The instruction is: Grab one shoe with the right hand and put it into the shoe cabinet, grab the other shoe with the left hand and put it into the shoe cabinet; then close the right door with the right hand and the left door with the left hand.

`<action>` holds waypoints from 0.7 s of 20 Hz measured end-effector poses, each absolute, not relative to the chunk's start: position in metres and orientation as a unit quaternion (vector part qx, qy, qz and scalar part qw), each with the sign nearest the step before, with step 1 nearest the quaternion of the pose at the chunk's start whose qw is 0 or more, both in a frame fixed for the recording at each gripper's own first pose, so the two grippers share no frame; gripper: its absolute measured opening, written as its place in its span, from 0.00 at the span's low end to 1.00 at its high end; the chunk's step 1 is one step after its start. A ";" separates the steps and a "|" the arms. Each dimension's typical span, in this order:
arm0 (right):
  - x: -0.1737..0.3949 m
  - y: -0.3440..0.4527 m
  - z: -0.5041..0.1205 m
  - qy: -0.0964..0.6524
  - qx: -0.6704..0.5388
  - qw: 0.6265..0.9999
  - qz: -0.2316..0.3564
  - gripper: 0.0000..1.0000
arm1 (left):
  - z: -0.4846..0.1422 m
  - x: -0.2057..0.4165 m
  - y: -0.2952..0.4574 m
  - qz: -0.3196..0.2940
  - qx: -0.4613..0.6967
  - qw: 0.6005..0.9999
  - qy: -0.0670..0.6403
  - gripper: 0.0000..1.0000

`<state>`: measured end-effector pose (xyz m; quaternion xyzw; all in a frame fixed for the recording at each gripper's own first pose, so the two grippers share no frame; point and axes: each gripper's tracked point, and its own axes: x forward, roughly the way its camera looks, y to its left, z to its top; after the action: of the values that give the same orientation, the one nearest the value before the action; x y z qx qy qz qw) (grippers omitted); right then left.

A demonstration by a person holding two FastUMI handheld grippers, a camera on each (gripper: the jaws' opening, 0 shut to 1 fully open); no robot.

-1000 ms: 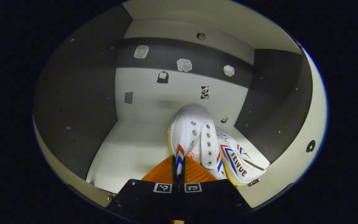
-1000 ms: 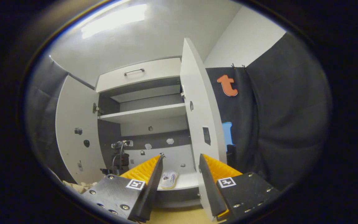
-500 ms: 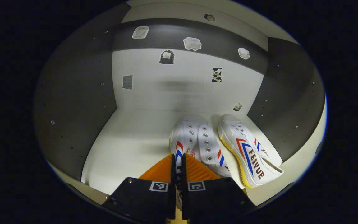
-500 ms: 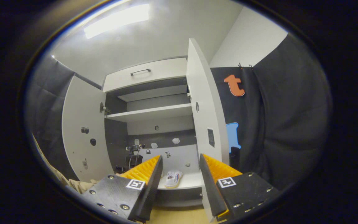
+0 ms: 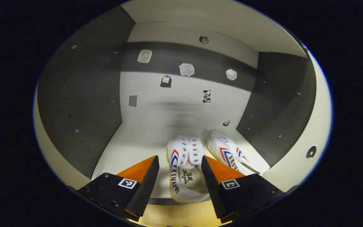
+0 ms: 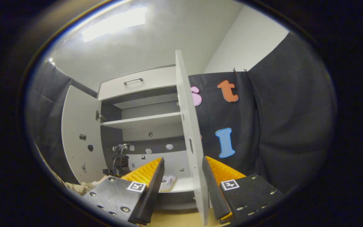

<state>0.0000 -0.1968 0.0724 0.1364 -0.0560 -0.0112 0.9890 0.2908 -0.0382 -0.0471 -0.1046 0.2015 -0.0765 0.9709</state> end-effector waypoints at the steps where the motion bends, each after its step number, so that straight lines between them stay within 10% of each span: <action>1: 0.000 -0.206 0.071 -0.055 0.131 0.990 -0.016 0.71 | -0.038 0.282 -0.041 -0.081 -0.103 0.973 0.192 0.82; 8: 0.017 -0.261 0.048 -0.040 0.110 0.993 -0.032 0.98 | 0.032 0.212 -0.059 -0.097 -0.092 0.985 0.106 0.88; 14: 0.040 -0.271 0.021 -0.003 0.119 0.993 0.004 0.98 | 0.069 0.153 -0.048 -0.072 -0.079 0.993 0.053 0.96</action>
<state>0.0405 -0.2712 0.0211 0.1189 -0.0031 0.0040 0.9929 0.1525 -0.0477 0.0687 -0.0787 0.0529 -0.0721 0.9929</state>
